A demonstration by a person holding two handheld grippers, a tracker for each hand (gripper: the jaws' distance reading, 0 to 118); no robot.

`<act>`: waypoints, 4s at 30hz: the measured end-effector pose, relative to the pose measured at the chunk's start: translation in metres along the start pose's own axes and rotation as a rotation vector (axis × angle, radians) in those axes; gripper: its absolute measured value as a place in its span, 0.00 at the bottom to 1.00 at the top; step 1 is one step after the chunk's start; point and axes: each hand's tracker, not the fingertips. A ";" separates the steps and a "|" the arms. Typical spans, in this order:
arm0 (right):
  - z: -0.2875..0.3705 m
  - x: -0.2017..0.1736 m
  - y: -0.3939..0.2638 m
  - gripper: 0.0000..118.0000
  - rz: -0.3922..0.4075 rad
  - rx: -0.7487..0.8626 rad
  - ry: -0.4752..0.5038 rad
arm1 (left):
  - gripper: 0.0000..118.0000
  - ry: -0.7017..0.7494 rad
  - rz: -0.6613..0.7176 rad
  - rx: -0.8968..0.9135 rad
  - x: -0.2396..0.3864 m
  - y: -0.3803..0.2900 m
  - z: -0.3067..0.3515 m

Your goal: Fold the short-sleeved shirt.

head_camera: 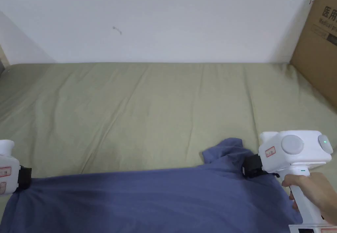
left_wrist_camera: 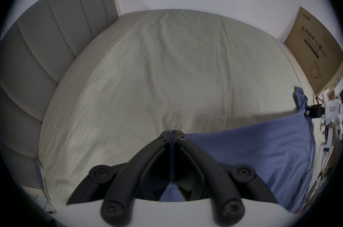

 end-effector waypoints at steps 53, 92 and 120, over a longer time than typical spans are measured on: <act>0.567 0.015 0.194 0.00 -0.200 0.880 -0.100 | 0.01 0.168 0.006 0.756 0.085 0.313 0.413; 0.172 0.009 -0.168 0.00 -0.272 0.197 -0.051 | 0.01 0.055 -0.052 0.133 0.042 -0.099 0.106; 0.265 -0.043 -0.404 0.00 -0.182 0.257 0.055 | 0.00 -0.134 0.027 0.112 -0.015 -0.333 0.247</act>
